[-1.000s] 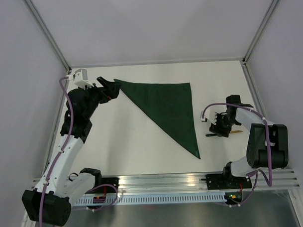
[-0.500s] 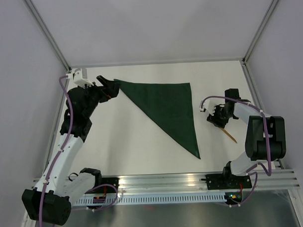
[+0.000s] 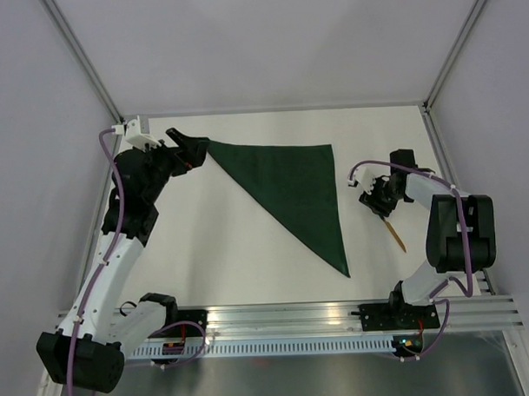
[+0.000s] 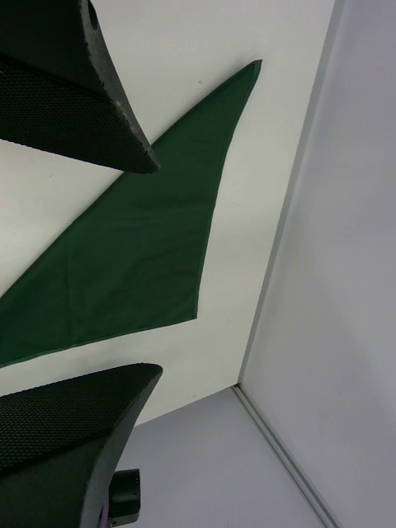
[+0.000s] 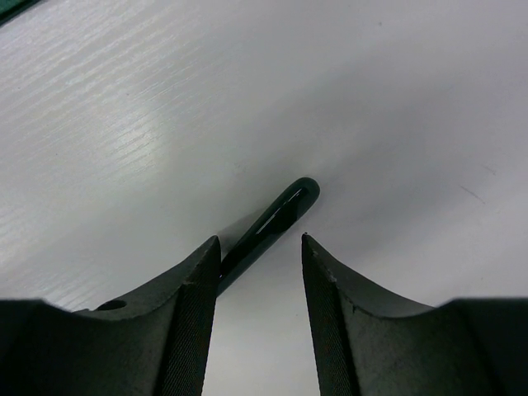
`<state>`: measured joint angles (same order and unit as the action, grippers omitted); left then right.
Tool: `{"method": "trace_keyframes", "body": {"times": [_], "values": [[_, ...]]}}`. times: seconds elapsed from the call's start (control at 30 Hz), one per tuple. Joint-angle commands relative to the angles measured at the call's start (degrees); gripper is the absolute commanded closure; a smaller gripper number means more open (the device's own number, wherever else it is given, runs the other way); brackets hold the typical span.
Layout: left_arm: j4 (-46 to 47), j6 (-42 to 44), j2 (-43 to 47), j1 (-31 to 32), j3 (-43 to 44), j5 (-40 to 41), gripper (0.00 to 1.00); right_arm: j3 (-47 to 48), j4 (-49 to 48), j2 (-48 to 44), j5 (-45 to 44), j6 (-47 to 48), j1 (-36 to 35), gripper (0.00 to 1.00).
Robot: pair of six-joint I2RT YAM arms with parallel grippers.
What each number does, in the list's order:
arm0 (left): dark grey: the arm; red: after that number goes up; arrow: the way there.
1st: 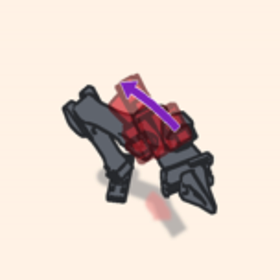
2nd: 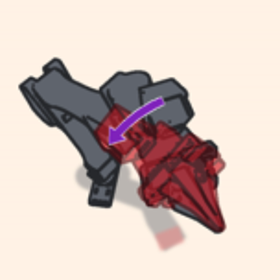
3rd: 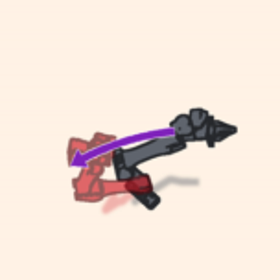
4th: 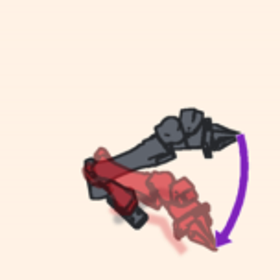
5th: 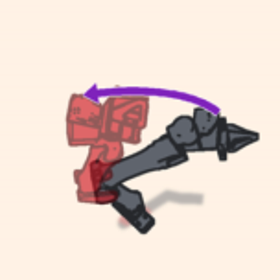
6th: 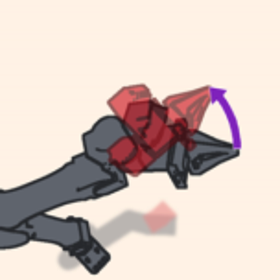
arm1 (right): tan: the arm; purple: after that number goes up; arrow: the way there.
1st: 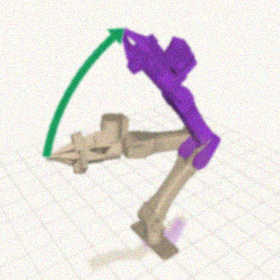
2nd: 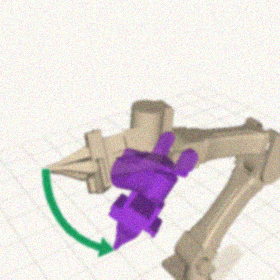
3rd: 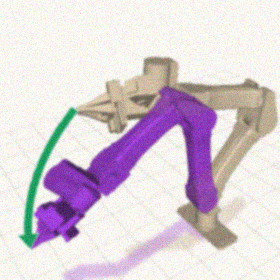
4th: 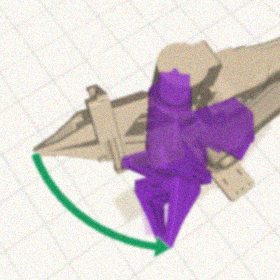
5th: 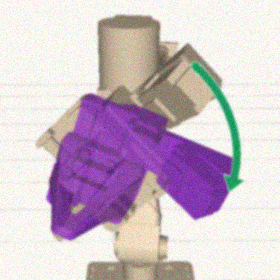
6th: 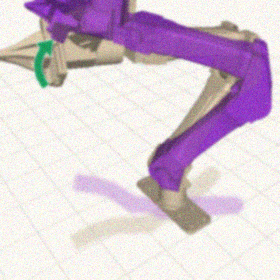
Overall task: Fold the napkin, place the utensils inside, and roll it up
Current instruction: Grab a utensil with the right arm
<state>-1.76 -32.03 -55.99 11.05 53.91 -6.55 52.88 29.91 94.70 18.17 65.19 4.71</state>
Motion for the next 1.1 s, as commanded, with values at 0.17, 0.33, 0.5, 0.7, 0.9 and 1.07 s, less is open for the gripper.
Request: {"method": "trace_keyframes", "body": {"times": [0.17,0.33,0.5,0.7,0.9,1.07], "values": [[-2.2,2.1,0.8,-0.2,3.1,0.3,0.0,-2.2,8.0,5.7,-7.7,-12.1,-0.1,0.49],[-2.4,2.0,1.0,-0.1,3.4,-0.1,0.01,-0.8,10.9,7.1,-9.0,-17.4,0.0,0.51],[-3.0,2.1,1.8,-0.1,3.3,0.0,0.0,-0.8,12.0,7.2,-9.4,-19.2,0.1,0.52],[-3.8,2.2,2.7,-0.1,3.7,0.3,0.0,-1.1,14.1,8.0,-8.3,-19.3,0.6,0.53],[-4.1,2.2,2.9,-0.1,3.9,0.0,0.0,0.0,15.0,10.4,-7.5,-19.8,2.2,0.59],[-4.6,2.3,2.9,-0.1,4.4,0.0,0.0,-0.2,13.7,10.9,-8.0,-20.6,2.7,0.68]]}}
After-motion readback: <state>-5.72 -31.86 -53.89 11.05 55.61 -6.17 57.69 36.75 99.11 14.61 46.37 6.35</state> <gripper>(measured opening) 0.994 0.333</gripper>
